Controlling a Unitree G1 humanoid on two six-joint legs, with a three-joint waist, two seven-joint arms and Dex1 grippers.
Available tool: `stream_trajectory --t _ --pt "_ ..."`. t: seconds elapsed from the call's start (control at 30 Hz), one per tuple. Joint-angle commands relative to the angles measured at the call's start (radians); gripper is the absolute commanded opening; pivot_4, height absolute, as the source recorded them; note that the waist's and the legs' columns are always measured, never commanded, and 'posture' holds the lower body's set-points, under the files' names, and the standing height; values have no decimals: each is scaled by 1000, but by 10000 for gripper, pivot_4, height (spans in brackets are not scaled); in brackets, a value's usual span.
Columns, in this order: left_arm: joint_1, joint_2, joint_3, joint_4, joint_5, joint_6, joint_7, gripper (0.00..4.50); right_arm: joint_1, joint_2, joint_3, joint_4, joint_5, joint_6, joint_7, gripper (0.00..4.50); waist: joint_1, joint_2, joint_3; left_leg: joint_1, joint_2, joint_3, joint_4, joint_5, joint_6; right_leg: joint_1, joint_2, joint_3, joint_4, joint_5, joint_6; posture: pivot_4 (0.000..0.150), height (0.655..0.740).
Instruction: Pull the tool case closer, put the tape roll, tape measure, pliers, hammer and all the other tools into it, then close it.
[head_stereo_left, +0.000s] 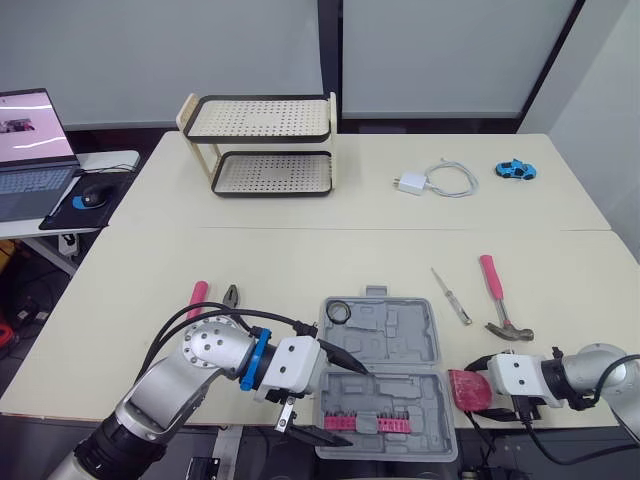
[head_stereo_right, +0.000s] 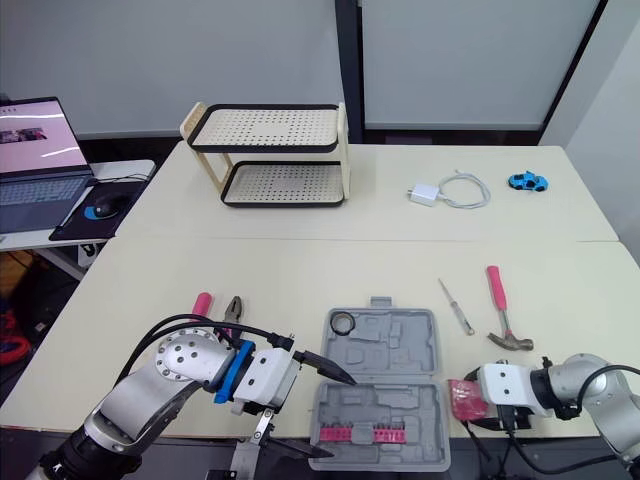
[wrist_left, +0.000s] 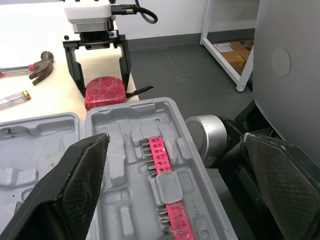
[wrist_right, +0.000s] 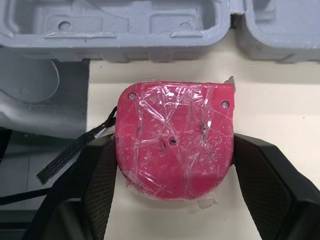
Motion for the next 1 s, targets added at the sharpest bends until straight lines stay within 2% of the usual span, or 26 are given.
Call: stream_trajectory --t 0.03,0.23,0.33,0.43,0.6,0.77,1.0 --pt "-2 -2 24 2 -11 -18 12 45000 36 -48 -113 -114 44 121 -23 31998 1 0 0 0 0 0 0 0 0 0 0 0 0 0 0 1500 7400" --pt "-17 -5 71 46 -25 10 48 45000 85 -163 -248 -365 77 379 2 31998 0 1 0 0 0 0 0 0 0 -1 0 0 0 0 0 1500 7400" --pt "-33 -14 108 61 -46 51 79 45000 1 -203 -240 -465 117 521 17 31998 -1 1 0 0 1 0 0 0 0 0 0 0 0 0 0 1500 7400" --pt "-42 -16 135 88 -54 71 104 45000 -133 -229 -171 -503 138 611 55 31998 -2 1 0 0 1 -1 0 0 0 -1 0 -1 0 0 0 1500 7400" --pt "-43 -12 152 147 -14 45 131 45000 -420 -176 34 -468 108 721 112 31998 -6 0 1 -2 1 -1 0 0 0 -2 0 -1 -1 0 0 1500 7400" --pt "-73 -24 145 153 15 57 171 45000 -620 -72 221 -369 30 766 145 31998 -12 0 1 -4 0 -1 0 0 -1 -3 -1 -1 -1 0 0 1500 7400" --pt "-79 -25 131 147 36 53 183 45000 -764 76 392 -176 -96 718 147 31998 -20 0 1 -4 0 -1 0 2 -4 -5 -1 -1 0 0 0 1500 7400"
